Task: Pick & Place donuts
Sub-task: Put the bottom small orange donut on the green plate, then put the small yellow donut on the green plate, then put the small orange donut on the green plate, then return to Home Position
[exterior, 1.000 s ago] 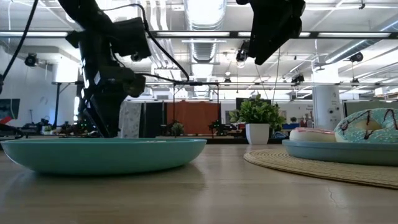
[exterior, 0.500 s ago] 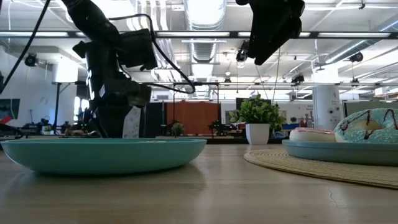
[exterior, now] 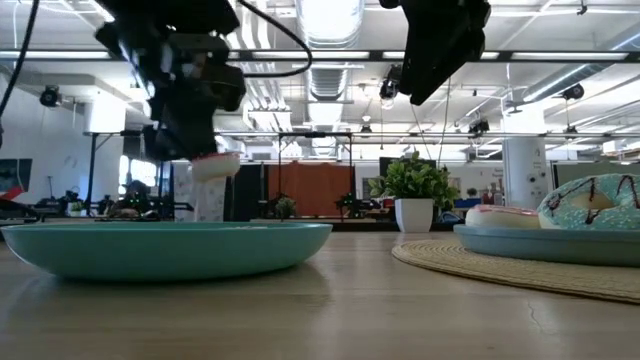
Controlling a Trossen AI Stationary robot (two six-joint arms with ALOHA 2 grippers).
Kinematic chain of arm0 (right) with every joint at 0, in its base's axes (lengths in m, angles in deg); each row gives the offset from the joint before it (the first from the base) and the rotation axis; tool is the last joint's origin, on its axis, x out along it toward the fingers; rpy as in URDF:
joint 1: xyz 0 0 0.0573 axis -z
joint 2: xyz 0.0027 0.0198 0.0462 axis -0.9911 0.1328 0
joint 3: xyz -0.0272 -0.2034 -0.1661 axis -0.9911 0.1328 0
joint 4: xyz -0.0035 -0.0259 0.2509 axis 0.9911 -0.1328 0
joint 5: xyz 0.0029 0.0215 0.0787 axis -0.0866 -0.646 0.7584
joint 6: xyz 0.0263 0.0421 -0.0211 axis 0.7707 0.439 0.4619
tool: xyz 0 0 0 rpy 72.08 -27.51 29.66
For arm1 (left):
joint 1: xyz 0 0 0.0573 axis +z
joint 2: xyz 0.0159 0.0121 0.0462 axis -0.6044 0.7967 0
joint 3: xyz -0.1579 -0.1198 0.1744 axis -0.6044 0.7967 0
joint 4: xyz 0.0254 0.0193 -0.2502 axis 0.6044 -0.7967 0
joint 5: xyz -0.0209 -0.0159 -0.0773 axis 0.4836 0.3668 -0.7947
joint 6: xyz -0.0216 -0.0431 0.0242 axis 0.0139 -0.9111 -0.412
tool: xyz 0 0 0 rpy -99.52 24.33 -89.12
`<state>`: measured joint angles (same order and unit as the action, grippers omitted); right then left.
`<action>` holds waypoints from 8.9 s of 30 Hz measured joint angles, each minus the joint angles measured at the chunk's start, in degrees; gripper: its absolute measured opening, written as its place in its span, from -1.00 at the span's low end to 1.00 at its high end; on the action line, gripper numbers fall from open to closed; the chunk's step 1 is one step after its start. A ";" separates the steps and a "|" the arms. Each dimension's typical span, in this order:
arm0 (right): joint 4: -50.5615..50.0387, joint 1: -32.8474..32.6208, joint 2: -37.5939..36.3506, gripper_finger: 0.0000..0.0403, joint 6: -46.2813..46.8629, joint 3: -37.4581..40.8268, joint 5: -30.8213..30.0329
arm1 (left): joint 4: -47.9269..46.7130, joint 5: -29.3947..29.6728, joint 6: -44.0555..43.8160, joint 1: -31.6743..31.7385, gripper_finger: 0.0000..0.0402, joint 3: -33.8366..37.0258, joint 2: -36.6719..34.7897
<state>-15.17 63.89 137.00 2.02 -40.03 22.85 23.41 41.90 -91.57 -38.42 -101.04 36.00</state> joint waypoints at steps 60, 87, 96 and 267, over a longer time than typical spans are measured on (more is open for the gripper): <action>64.35 10.35 2.39 -0.34 3.50 19.81 22.14 | -13.66 13.48 -4.52 -15.12 -0.52 -6.48 3.73; 29.94 7.97 -18.34 -0.15 12.83 27.26 4.69 | 0.77 -0.20 4.13 11.24 -0.52 -7.99 13.34; 30.23 7.82 -23.75 -0.06 15.59 32.43 2.32 | 1.56 1.42 4.16 11.26 -0.52 -12.37 19.83; 39.73 4.21 -15.15 -0.05 21.17 29.81 2.57 | -12.71 16.91 1.29 -25.88 -0.37 -5.91 -7.99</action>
<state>24.56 68.10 121.84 23.19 -10.22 25.41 10.70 58.81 -90.28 -64.31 -106.95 28.02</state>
